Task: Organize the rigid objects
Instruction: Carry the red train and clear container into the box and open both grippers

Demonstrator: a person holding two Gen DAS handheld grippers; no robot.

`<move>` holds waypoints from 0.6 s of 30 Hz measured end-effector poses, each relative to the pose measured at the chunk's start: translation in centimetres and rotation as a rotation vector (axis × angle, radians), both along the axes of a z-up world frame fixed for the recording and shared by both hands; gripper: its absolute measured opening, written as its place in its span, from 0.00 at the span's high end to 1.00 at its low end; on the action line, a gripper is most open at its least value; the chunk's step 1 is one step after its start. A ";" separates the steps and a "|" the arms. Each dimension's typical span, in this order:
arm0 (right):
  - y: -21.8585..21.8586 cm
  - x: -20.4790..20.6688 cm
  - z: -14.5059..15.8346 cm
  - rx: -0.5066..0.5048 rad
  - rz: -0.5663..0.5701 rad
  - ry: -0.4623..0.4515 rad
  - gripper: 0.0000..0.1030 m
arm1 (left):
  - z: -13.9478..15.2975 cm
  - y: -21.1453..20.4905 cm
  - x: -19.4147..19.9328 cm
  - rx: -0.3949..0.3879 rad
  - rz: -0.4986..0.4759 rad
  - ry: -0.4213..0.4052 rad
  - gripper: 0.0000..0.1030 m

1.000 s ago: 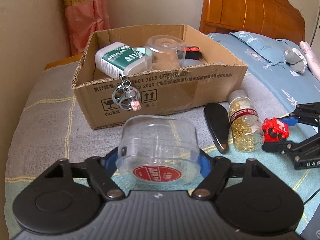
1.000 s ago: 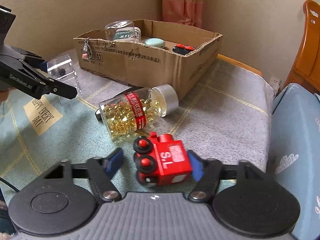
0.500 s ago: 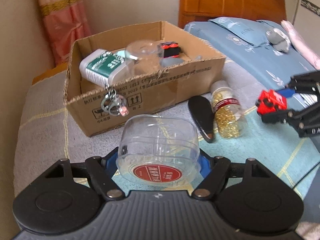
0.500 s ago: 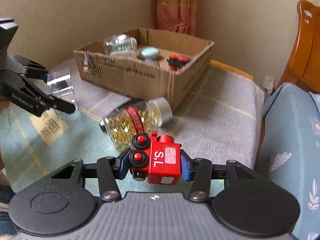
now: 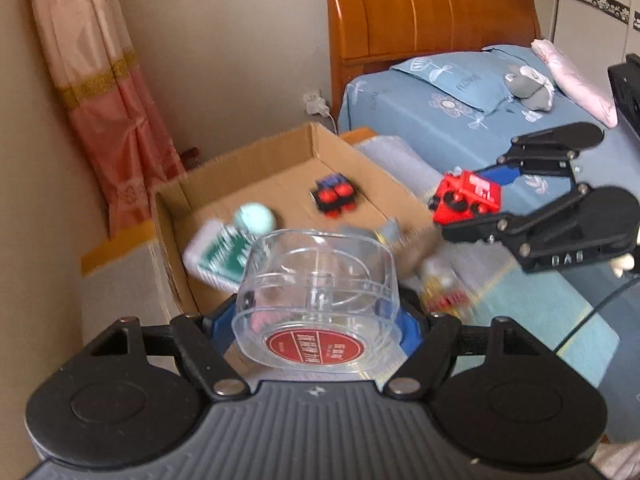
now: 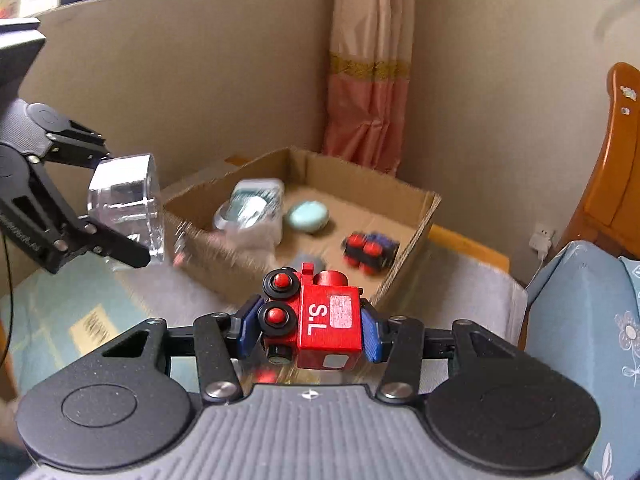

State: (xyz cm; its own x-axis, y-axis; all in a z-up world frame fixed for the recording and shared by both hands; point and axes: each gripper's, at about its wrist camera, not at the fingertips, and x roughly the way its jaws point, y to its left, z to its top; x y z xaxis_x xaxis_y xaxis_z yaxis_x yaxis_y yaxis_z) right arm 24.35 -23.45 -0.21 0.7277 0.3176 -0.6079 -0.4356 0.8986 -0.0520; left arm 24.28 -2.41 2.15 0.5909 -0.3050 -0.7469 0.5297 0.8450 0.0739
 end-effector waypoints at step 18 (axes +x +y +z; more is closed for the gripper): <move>0.6 8.0 -0.5 0.066 -0.115 0.023 0.13 | 0.2 -3.0 12.7 0.080 0.036 0.036 0.27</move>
State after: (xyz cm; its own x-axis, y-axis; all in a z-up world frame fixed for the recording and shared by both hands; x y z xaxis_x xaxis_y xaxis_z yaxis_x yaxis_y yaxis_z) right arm 32.33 -22.90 -0.74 0.7478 0.2727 -0.6053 -0.3302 0.9438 0.0172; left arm 36.96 -5.36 2.40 0.5728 -0.2228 -0.7889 0.5027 0.8556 0.1234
